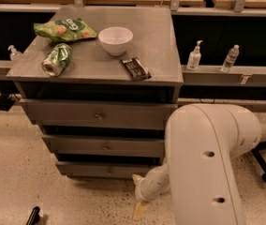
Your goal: Open bottom drawer
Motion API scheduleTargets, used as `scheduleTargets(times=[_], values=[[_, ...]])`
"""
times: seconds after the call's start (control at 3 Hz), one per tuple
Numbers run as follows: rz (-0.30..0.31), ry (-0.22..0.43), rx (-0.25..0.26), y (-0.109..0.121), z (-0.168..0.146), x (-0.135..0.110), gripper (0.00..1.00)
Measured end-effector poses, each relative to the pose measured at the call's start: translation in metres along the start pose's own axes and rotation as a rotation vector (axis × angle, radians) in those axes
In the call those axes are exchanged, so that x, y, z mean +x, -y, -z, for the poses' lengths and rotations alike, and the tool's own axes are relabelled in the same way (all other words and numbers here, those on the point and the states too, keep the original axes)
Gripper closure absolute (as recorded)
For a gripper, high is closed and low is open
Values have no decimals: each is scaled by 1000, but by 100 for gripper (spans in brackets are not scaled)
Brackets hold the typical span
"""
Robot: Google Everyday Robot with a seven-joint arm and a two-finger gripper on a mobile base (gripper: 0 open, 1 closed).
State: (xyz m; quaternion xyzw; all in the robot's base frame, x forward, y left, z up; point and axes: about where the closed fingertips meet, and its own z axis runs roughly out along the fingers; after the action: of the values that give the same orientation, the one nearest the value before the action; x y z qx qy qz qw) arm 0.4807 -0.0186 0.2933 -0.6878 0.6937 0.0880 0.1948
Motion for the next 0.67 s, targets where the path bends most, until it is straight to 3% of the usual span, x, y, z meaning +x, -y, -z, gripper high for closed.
scheduleTargets(times=[0.33,0.67], values=[[24,24,45,-2,-13,13,0],[10,88,127,-34,-45,28,0]])
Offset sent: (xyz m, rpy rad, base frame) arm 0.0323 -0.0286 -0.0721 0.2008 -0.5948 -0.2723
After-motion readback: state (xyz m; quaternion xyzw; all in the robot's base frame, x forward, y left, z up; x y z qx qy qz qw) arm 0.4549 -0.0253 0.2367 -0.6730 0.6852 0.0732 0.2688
